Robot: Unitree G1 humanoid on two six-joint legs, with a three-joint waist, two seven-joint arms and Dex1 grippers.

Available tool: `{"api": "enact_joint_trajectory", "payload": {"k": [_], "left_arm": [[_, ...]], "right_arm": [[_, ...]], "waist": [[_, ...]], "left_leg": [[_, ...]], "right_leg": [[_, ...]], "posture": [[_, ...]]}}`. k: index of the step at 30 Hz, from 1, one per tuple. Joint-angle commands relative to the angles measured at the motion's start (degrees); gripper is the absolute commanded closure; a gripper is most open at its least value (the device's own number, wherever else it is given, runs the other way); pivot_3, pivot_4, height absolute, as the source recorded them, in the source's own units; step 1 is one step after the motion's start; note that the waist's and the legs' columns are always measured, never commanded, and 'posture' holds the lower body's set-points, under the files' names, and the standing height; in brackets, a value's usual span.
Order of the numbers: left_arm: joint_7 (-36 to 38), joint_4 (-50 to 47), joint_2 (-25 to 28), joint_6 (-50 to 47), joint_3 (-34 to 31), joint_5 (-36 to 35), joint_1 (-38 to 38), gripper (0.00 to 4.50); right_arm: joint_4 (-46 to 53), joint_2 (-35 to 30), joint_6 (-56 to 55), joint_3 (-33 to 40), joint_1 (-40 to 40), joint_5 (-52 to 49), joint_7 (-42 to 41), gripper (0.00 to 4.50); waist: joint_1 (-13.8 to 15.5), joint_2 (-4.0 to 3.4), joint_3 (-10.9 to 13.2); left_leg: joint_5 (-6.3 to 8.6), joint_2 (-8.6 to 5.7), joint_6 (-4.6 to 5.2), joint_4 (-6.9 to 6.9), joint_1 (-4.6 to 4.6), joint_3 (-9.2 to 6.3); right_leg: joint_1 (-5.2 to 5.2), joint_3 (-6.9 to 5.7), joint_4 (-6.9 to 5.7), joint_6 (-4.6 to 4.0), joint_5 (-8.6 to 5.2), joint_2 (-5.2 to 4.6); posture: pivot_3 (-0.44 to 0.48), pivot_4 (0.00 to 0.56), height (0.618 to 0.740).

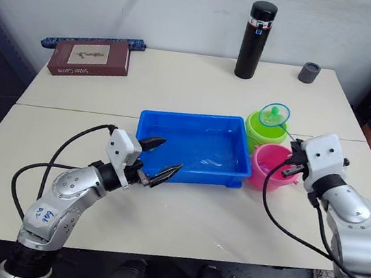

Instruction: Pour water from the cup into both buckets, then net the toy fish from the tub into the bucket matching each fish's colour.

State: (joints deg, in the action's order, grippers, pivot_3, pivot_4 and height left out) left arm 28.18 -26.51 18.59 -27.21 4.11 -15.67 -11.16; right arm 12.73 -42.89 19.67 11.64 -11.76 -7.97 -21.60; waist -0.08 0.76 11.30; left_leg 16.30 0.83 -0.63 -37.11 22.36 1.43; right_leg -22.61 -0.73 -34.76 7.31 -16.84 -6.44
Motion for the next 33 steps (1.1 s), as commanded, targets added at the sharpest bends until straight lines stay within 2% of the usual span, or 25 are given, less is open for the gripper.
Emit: {"api": "enact_joint_trajectory", "payload": {"k": [1, 10, 18, 26, 29, 33], "left_arm": [[0.1, -1.6, -0.1, 1.3, 0.0, -0.6, -0.5, 0.04], [-0.2, -1.9, 0.0, 1.2, 0.1, -0.6, -0.3, 0.04], [-0.3, -2.1, 0.0, 1.2, 0.2, -0.6, -0.2, 0.04], [-0.4, -2.2, 0.0, 1.3, 0.2, -0.5, -0.1, 0.04], [-0.5, -2.4, 0.0, 1.3, 0.2, -0.4, 0.2, 0.04], [-0.8, -2.7, 0.2, 1.2, -0.2, -0.4, 0.5, 0.04]], "right_arm": [[-2.7, -1.7, -6.5, 0.0, -1.2, 3.7, -1.0, 4.50], [-9.2, -5.2, -20.7, -2.5, -0.3, 13.4, -2.3, 4.50], [-19.0, -11.8, -38.0, -6.3, -1.7, 27.0, 2.3, 4.50], [-23.6, -16.0, -48.5, -8.7, -4.2, 36.9, 8.7, 4.50], [-23.3, -14.4, -47.4, -7.3, -6.3, 33.4, 7.4, 4.50], [-15.7, -10.1, -39.1, -4.9, -9.2, 19.4, -0.3, 4.50]], "waist": [[0.0, 0.00, 0.0], [0.0, 0.00, 0.0], [0.0, 0.00, 0.0], [-0.1, 0.00, 0.0], [-0.2, 0.00, 0.0], [-0.2, 0.00, 0.0]], "left_leg": [[0.00, 0.00, 0.00, 0.00, -0.01, 0.03], [-0.01, 0.00, -0.01, -0.04, -0.03, 0.04], [-0.02, 0.00, -0.04, -0.05, -0.06, 0.06], [-0.06, 0.01, -0.11, -0.06, -0.15, 0.15], [-0.11, 0.01, -0.19, -0.09, -0.16, 0.16], [-0.11, 0.04, -0.19, -0.08, -0.19, 0.18]], "right_leg": [[0.00, 0.02, 0.00, 0.01, 0.00, 0.00], [0.01, 0.02, -0.02, 0.05, 0.03, 0.00], [0.02, 0.03, -0.04, 0.05, 0.03, 0.00], [0.03, 0.10, -0.12, 0.05, 0.03, 0.00], [0.04, 0.13, -0.13, 0.06, 0.04, 0.00], [0.05, 0.16, -0.16, 0.08, 0.04, 0.02]], "posture": [[0.000, 0.150, 0.740], [0.000, 0.150, 0.740], [0.000, 0.150, 0.740], [0.000, 0.150, 0.740], [0.000, 0.150, 0.740], [0.000, 0.150, 0.740]]}}
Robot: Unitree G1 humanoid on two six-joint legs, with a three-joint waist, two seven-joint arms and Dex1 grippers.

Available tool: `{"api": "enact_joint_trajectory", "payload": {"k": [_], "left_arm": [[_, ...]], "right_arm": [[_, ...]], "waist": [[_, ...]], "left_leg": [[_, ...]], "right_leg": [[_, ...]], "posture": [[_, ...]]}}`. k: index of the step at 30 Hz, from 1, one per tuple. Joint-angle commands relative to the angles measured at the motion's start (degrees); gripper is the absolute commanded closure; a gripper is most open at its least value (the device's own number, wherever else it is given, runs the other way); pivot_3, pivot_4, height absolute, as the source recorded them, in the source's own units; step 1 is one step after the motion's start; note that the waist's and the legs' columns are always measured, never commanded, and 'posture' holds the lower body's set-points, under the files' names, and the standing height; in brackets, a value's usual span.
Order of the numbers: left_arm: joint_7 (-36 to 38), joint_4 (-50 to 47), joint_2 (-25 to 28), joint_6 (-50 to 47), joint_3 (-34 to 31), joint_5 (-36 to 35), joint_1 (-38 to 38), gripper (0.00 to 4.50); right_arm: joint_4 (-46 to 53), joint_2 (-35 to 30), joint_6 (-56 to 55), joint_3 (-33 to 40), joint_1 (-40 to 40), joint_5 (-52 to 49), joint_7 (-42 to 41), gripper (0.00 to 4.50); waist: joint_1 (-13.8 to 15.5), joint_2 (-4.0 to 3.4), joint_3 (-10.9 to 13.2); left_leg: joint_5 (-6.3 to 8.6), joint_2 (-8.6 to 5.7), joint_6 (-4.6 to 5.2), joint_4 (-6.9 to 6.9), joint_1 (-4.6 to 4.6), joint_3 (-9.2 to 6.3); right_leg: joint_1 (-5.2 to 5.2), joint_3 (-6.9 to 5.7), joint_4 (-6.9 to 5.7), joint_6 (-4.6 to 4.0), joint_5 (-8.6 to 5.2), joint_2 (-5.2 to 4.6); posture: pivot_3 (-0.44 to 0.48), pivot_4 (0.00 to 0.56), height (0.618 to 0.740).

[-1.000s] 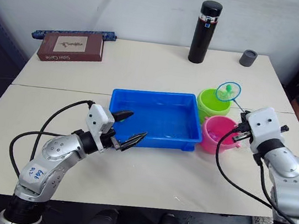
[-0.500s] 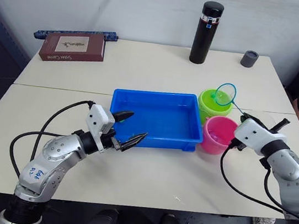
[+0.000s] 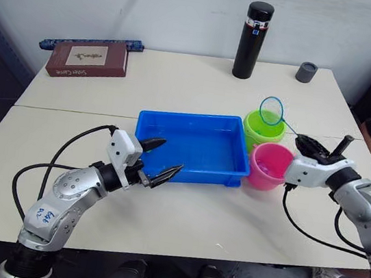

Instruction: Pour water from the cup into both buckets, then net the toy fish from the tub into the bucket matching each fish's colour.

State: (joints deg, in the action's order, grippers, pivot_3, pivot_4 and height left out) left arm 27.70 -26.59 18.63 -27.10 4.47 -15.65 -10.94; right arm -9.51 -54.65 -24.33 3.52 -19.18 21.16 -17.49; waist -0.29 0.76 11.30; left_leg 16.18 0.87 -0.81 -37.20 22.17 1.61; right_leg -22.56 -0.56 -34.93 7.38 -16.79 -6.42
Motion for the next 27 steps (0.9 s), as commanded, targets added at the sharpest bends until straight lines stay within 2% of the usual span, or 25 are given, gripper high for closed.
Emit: {"api": "enact_joint_trajectory", "payload": {"k": [1, 3, 6, 11, 20, 27], "left_arm": [[-0.5, -2.7, 0.3, 0.9, -0.9, -0.4, 0.3, 0.04], [-1.3, -3.2, 0.4, 0.6, -1.6, -0.3, 0.7, 0.04], [-2.1, -3.8, 0.3, -0.4, -1.9, -0.5, 1.2, 0.04], [-3.5, -6.7, 0.6, -1.9, -3.1, -0.8, 3.5, 0.04], [-4.7, -12.0, 1.3, -4.5, -5.3, -1.7, 8.3, 0.04], [-6.8, -15.8, 1.6, -7.7, -7.8, -2.5, 13.2, 0.04]], "right_arm": [[9.5, 3.1, 8.4, 3.7, -2.2, -14.4, -6.6, 4.50], [15.1, 4.9, 15.1, 3.9, -2.4, -22.3, -11.5, 4.50], [20.9, 6.6, 23.7, 3.8, -2.8, -29.0, -15.3, 4.50], [24.4, 6.9, 28.5, 1.4, -3.2, -31.5, -20.5, 4.50], [12.0, 8.6, 17.5, -5.9, -6.6, -27.8, -30.7, 4.50], [0.6, 11.9, 9.0, -10.9, -12.7, -26.6, -38.6, 4.50]], "waist": [[0.1, 0.00, 0.0], [0.2, 0.00, 0.0], [0.2, 0.00, 0.0], [0.3, 0.00, 0.0], [0.1, 0.00, 0.0], [0.0, 0.00, 0.0]], "left_leg": [[0.00, 0.01, 0.00, 0.00, 0.00, -0.01], [0.00, 0.02, 0.00, 0.00, 0.01, -0.04], [0.04, 0.02, 0.06, -0.01, 0.02, -0.09], [0.09, -0.03, 0.16, -0.02, 0.04, -0.11], [0.10, -0.02, 0.16, -0.01, 0.01, -0.07], [0.10, 0.00, 0.16, 0.00, 0.00, -0.05]], "right_leg": [[0.00, 0.00, -0.03, 0.00, 0.00, 0.01], [0.00, -0.03, -0.05, 0.00, 0.00, 0.01], [0.04, -0.07, -0.04, 0.00, 0.00, -0.01], [0.05, -0.09, 0.00, 0.00, 0.00, -0.10], [0.02, -0.08, -0.01, -0.02, -0.01, -0.07], [0.00, -0.07, -0.01, -0.02, -0.01, -0.05]], "posture": [[0.000, 0.150, 0.740], [0.000, 0.150, 0.740], [0.000, 0.150, 0.740], [0.000, 0.150, 0.740], [0.000, 0.150, 0.740], [0.000, 0.150, 0.740]]}}
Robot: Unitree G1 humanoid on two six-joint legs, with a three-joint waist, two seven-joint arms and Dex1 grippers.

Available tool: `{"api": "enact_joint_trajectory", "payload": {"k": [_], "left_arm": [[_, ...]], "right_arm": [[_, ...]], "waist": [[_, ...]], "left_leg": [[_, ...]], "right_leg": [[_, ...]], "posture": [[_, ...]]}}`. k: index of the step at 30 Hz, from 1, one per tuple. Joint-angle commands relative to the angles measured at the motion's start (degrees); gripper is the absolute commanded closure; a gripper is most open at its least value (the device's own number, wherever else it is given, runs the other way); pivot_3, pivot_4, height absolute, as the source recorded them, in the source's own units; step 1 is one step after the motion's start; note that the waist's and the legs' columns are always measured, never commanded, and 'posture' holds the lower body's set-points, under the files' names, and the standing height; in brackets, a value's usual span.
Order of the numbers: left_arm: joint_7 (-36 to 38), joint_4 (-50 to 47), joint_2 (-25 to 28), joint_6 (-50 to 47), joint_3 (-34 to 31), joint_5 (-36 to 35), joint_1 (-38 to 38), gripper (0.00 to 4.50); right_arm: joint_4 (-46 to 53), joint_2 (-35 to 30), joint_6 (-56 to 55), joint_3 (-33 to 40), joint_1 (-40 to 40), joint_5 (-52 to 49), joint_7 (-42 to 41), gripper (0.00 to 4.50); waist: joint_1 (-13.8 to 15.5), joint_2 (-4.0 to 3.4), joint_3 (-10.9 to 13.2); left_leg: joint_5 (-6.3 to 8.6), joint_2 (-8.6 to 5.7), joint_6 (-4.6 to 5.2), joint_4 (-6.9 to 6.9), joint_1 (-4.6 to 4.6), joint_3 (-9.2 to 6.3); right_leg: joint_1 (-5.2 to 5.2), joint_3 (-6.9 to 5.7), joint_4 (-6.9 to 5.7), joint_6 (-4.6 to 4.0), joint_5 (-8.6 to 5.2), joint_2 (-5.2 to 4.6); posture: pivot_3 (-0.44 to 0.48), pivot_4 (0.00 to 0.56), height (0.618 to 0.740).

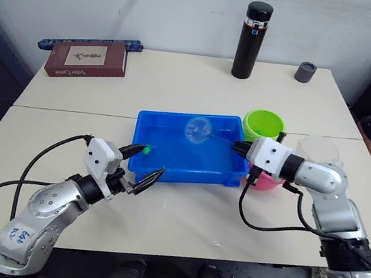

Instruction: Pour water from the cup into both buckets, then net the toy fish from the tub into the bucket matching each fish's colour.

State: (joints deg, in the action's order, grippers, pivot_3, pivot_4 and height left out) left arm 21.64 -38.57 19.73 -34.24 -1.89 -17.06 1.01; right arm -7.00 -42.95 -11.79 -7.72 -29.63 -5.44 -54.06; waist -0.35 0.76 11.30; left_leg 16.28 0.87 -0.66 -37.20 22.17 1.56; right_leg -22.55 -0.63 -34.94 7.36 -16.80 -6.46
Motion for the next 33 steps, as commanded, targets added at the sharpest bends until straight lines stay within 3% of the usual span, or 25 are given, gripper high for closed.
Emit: {"api": "enact_joint_trajectory", "payload": {"k": [1, 15, 33], "left_arm": [[-1.3, -4.7, 0.5, -1.4, -2.1, -1.3, 2.4, 0.04], [-5.7, -10.6, -0.7, -3.7, -4.7, -1.5, 9.5, 0.04], [-8.1, -11.8, -1.5, -3.0, -3.3, -0.7, 10.1, 0.04]], "right_arm": [[-3.3, 0.4, -4.5, -0.1, -3.1, 0.2, -2.9, 4.50], [-21.2, 4.7, -16.8, -4.9, -12.9, 3.7, -11.5, 4.50], [-29.0, 10.2, -21.3, -8.1, -17.1, 3.5, -19.9, 4.50]], "waist": [[0.1, 0.00, 0.0], [0.0, 0.00, 0.0], [-0.3, 0.00, 0.0]], "left_leg": [[0.00, 0.00, 0.00, 0.00, 0.01, 0.00], [0.00, 0.00, -0.03, -0.01, -0.01, -0.01], [0.01, 0.02, -0.07, -0.01, -0.02, -0.01]], "right_leg": [[-0.01, 0.00, 0.00, 0.00, 0.00, -0.01], [0.01, -0.01, -0.02, -0.04, -0.02, -0.03], [0.00, -0.01, -0.05, -0.05, -0.02, -0.04]], "posture": [[0.000, 0.150, 0.740], [0.000, 0.150, 0.740], [0.000, 0.150, 0.740]]}}
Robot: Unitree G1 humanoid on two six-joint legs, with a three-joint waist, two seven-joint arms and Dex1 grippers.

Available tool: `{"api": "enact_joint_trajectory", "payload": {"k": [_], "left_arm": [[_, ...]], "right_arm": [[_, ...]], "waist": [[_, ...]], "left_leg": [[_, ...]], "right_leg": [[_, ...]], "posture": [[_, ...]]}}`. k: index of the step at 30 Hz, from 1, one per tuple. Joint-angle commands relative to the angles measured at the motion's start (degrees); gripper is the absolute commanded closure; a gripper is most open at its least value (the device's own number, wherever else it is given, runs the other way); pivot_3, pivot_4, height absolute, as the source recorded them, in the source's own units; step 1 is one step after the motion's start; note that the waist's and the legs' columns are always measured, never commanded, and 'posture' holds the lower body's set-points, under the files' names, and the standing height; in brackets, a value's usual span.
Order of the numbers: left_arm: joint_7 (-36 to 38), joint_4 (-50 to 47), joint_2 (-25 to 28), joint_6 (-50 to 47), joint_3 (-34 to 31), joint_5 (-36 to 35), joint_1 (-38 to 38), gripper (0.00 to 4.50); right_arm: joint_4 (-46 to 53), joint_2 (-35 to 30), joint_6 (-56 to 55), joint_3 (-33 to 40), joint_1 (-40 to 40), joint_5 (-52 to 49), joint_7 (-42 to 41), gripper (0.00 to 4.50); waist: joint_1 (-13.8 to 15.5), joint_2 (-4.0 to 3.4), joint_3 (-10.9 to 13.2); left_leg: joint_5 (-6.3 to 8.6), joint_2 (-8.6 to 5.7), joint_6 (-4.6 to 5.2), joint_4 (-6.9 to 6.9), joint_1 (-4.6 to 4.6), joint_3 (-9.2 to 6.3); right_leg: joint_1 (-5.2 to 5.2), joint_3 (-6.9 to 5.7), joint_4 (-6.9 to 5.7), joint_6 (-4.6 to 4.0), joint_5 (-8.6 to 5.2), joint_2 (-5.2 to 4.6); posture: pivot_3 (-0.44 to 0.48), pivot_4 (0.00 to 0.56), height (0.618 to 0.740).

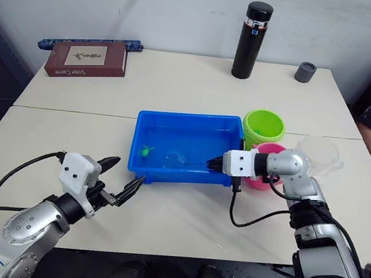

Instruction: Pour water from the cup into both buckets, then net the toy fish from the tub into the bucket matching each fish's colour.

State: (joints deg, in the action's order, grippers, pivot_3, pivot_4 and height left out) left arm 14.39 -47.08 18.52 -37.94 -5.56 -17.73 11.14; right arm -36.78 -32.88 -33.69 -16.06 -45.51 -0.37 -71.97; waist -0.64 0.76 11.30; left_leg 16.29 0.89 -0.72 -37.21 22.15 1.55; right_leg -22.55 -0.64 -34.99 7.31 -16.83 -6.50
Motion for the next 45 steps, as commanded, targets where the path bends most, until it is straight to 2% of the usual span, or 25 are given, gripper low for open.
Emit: {"api": "enact_joint_trajectory", "payload": {"k": [1, 19, 38, 45], "left_arm": [[-1.0, -3.4, -0.3, 0.5, 0.4, 0.0, -0.1, 0.04], [-4.2, -4.3, -0.5, -2.9, 0.9, -0.1, -3.9, 0.04], [-4.1, -2.8, -0.5, -2.4, 1.8, -0.2, -5.2, 0.04], [-3.8, -2.1, -0.6, -1.8, 1.9, -0.2, -5.0, 0.04]], "right_arm": [[1.0, 0.3, 1.2, 0.3, -1.2, -1.8, -2.5, 4.50], [6.9, 3.8, 13.2, 0.7, -1.6, -4.5, -6.3, 4.50], [20.8, 3.4, 41.0, 3.8, -0.9, -11.7, -4.8, 4.50], [22.4, 1.9, 43.9, 4.0, 0.5, -11.5, -5.1, 4.50]], "waist": [[-0.1, 0.00, 0.0], [-1.0, 0.00, 0.0], [-0.9, 0.00, 0.0], [-0.9, 0.00, 0.0]], "left_leg": [[0.01, 0.00, -0.01, 0.00, 0.00, 0.00], [0.04, 0.01, -0.04, 0.01, 0.01, -0.03], [0.06, 0.01, -0.05, 0.03, 0.02, -0.42], [0.08, 0.00, -0.04, 0.03, 0.03, -0.43]], "right_leg": [[0.00, 0.00, 0.00, 0.00, 0.00, 0.00], [-0.02, -0.01, 0.00, 0.00, 0.00, -0.01], [-0.06, 0.02, 0.01, -0.01, -0.01, -0.01], [-0.06, 0.02, 0.02, -0.02, -0.01, -0.01]], "posture": [[0.000, 0.150, 0.740], [0.000, 0.150, 0.740], [0.000, 0.150, 0.740], [0.000, 0.150, 0.740]]}}
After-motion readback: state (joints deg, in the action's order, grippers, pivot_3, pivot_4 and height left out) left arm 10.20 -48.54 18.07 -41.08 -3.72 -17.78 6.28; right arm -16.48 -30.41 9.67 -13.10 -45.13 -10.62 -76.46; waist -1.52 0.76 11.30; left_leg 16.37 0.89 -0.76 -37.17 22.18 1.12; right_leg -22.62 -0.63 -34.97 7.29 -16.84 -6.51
